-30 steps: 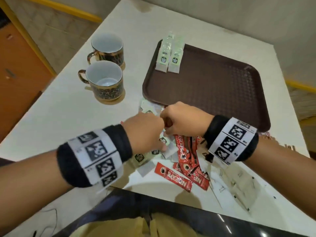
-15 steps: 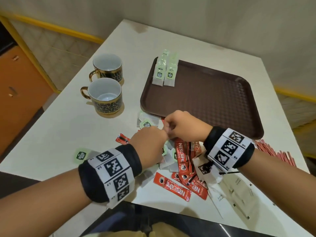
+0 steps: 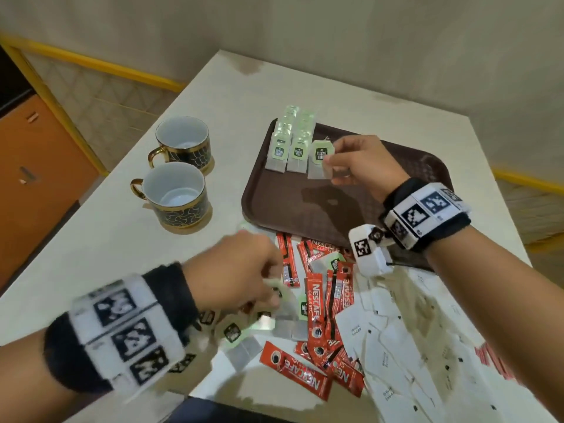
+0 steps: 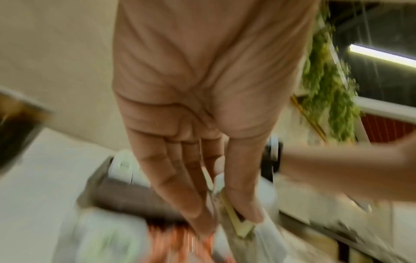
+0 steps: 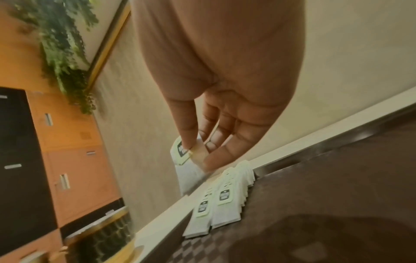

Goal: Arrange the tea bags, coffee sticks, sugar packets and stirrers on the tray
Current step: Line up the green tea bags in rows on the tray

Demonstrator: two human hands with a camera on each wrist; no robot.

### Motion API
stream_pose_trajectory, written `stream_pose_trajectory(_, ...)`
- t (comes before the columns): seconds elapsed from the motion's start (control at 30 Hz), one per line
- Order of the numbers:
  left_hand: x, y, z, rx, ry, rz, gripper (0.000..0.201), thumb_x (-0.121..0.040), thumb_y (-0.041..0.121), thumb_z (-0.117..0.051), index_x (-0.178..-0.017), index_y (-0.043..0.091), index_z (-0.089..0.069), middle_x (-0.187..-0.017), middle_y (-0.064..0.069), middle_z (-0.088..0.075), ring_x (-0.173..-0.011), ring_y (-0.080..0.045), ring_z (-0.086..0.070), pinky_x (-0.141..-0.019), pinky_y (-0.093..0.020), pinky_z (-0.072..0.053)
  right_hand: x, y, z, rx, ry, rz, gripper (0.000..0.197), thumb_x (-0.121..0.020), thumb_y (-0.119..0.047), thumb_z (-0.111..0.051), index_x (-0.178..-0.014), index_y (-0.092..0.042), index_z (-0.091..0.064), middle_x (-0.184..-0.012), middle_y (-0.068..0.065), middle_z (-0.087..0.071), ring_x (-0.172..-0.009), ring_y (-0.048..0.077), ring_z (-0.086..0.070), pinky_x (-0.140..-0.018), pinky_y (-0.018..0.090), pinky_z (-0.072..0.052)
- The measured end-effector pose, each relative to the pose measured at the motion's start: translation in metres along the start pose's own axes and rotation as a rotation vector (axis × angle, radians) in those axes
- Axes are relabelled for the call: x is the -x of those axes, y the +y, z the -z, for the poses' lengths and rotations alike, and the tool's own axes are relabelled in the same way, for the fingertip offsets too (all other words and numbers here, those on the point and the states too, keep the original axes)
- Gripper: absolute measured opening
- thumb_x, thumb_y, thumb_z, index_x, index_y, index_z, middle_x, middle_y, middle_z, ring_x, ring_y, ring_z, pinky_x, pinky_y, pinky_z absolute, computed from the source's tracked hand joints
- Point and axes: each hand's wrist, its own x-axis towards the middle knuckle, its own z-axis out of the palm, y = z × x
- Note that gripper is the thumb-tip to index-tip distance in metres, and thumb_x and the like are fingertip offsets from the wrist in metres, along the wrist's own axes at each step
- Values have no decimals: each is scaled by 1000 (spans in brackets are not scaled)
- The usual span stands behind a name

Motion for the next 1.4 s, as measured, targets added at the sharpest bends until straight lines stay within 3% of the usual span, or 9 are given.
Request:
stream_pose_trajectory(0.1,-5,3,53,-37,207,-13,18,-74,31,-79,-70,26,-62,-71,11,-62,-71,-5,-58,-60,-24,-41,-28,8,1,46,-8,-30,26,-86,8,-64,-70,-10,-55,-76,5,-64,-66,13,-66,-60,26,-57)
stream_pose_trajectory(0.27,-72,7,128,-352,482,-16,11,-80,11,-69,-89,18,-70,-82,-2,-66,-75,-25,-56,-65,-28,-38,-68,22,-10,173,-16,-103,26,-79,10,-69,-68,-10,-58,-89,14,-66,-76,24,-66,-68,39,-60)
stream_pose_trajectory(0.4,-145,9,133,-486,234,113,16,-83,10,-69,-99,9,-67,-85,-6,-61,-79,-25,-55,-69,-32,-43,-86,22,-22,218,-17,-109,28,-75,11,-69,-70,-9,-51,-74,12,-57,-70,25,-62,-53,32,-57)
stream_pose_trajectory(0.57,-195,-6,115,-524,73,213,30,-82,13,-73,-108,3,-64,-97,-10,-63,-85,-25,-57,-73,-29,-45,-98,26,-27,300,43,-103,30,-74,8,-71,-66,-12,-51,-93,16,-65,-84,29,-68,-63,43,-62)
stream_pose_trajectory(0.73,-202,-19,114,-544,106,240,25,-75,9,-79,-93,4,-64,-79,-8,-58,-76,-26,-58,-65,-33,-47,-102,26,-27,342,79,-99,31,-70,5,-74,-69,-15,-51,-97,17,-67,-86,33,-69,-60,46,-61)
stream_pose_trajectory(0.87,-204,-24,109,-487,136,238,38,-74,14,-78,-109,6,-64,-97,-10,-61,-78,-24,-56,-65,-30,-45,-97,25,-31,385,48,-68,39,-67,-4,-82,-78,-15,-47,-95,13,-64,-76,28,-67,-62,45,-62)
stream_pose_trajectory(1.0,-203,-21,104,-436,162,197,22,-76,13,-74,-92,10,-59,-76,-4,-50,-69,-22,-54,-60,-29,-42,-95,27,-37,519,9,-57,47,-67,-12,-83,-92,-14,-44,-107,15,-59,-90,34,-65,-75,47,-60)
stream_pose_trajectory(1.17,-209,-16,103,-477,166,218,25,-85,4,-66,-109,-1,-60,-107,-17,-57,-102,-32,-62,-73,-30,-44,-104,28,-42,568,19,-85,54,-69,-13,-82,-112,-4,-50,-113,14,-59,-96,32,-65,-79,45,-59)
stream_pose_trajectory(1.4,-214,-21,103,-528,205,226,34,-84,0,-65,-116,0,-55,-109,-16,-56,-97,-31,-61,-67,-27,-39,-110,33,-44,556,97,-152,61,-73,-12,-80,-123,-1,-47,-114,14,-58,-99,30,-63,-77,37,-57)
